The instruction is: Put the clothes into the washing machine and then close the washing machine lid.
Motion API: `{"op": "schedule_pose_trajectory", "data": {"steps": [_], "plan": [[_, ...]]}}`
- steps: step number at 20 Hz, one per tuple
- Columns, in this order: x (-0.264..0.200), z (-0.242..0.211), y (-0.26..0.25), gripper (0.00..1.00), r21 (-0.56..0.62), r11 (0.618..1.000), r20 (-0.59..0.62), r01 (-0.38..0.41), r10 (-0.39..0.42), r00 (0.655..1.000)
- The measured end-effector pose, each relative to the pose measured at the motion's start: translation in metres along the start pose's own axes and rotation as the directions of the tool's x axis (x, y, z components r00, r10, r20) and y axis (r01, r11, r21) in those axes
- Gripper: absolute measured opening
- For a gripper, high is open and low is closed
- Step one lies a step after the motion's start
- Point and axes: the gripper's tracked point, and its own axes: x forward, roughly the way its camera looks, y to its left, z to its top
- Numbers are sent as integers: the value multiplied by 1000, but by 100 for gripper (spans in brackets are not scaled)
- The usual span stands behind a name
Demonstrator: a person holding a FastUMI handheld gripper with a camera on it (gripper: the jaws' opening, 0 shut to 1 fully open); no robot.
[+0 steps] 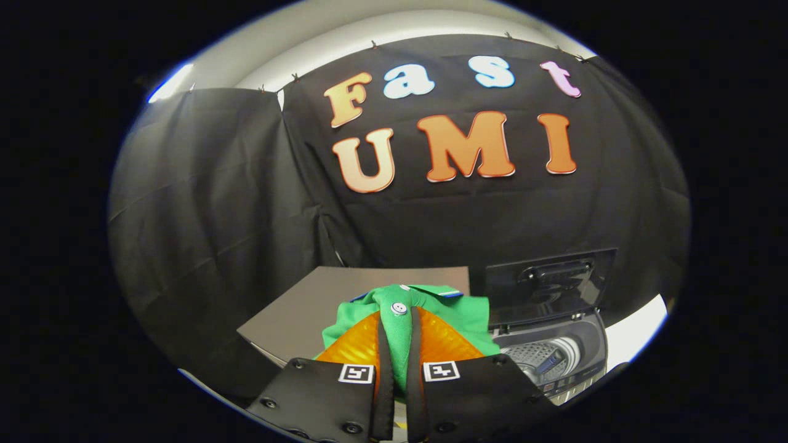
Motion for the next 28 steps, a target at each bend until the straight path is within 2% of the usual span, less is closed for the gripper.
{"op": "schedule_pose_trajectory", "data": {"steps": [5,10,14,21,28], "plan": [[-30,29,-64,16,15,995,69,98,-98,993],[-50,31,-136,16,15,974,80,226,-226,971],[-61,29,-187,16,46,958,77,284,-287,955],[-56,8,-271,16,52,949,15,312,-313,950],[-27,-35,-336,16,48,960,-75,276,-272,959]]}}
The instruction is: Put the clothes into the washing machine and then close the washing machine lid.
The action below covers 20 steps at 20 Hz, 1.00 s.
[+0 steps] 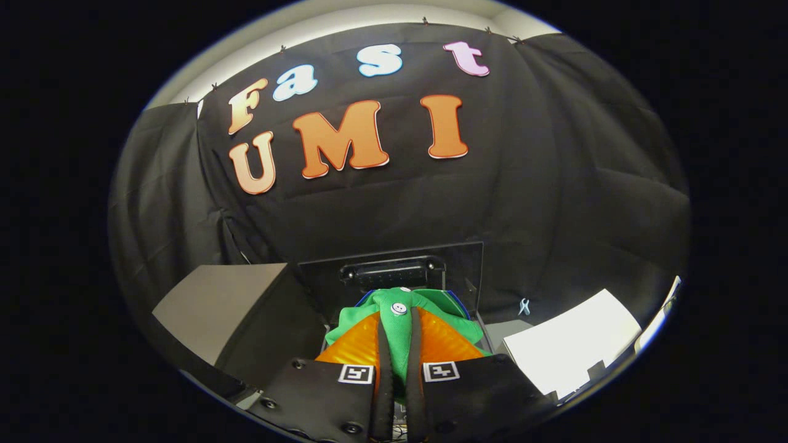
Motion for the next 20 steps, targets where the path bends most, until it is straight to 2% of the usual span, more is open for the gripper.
{"op": "schedule_pose_trajectory", "data": {"steps": [9,13,20], "plan": [[70,-82,-21,16,-20,998,-151,-53,49,987],[103,-124,-23,16,-85,995,-221,-59,39,974],[156,-184,-29,16,-110,993,-353,-38,-3,936]]}}
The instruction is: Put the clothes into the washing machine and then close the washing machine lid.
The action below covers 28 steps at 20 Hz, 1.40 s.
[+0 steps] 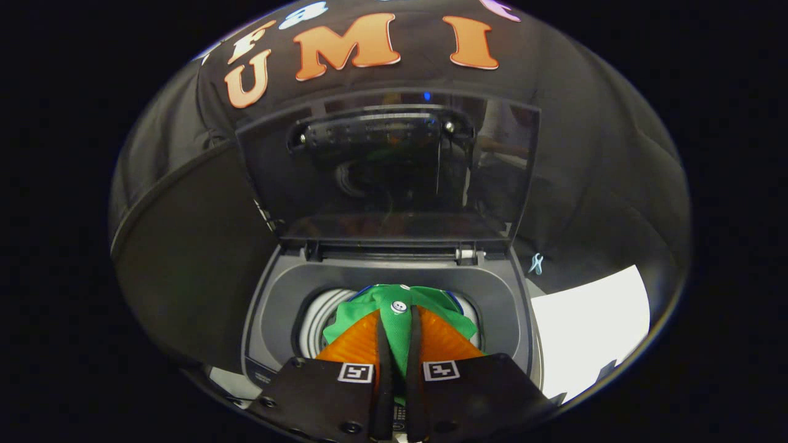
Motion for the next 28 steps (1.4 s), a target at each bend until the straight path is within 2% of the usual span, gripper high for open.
{"op": "schedule_pose_trajectory", "data": {"steps": [4,7,12,13,16,17,21,28], "plan": [[32,-20,3,16,-5,1000,-53,-5,5,999],[49,-37,3,16,9,1000,-115,23,-21,993],[59,-52,2,27,26,999,-156,46,-42,987],[58,-52,2,30,31,998,-155,49,-43,987],[52,-37,-4,54,34,997,-114,74,-70,991],[49,-30,-5,54,39,996,-100,79,-75,992],[32,-11,-8,100,70,994,-66,81,-76,995],[-18,42,-19,98,66,992,36,107,-110,993]]}}
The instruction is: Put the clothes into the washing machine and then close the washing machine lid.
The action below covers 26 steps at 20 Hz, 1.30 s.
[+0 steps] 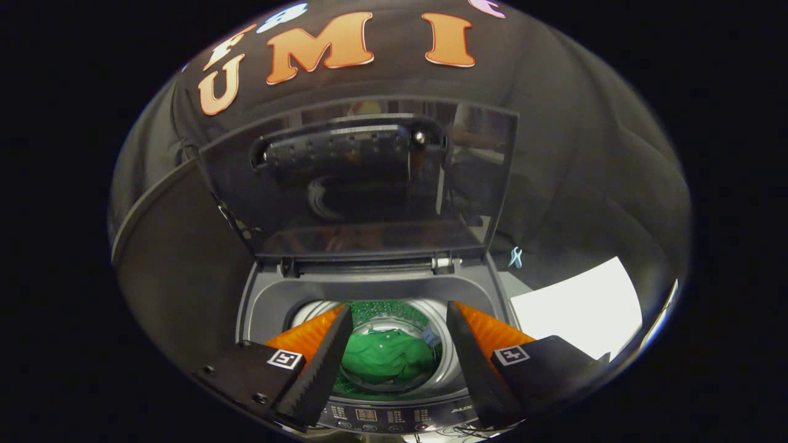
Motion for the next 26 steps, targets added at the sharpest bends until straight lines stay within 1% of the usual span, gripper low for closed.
{"op": "schedule_pose_trajectory", "data": {"steps": [5,8,13,19,23,26], "plan": [[-29,49,-1,97,12,1000,76,-16,15,997],[-48,79,-2,97,-9,1000,131,-29,30,991],[-68,126,-1,97,-37,999,218,-20,27,975],[-71,182,4,97,-55,998,305,-21,36,952],[-59,203,11,97,-71,997,326,-28,49,944],[-44,209,14,97,-72,997,323,-38,60,945]]}}
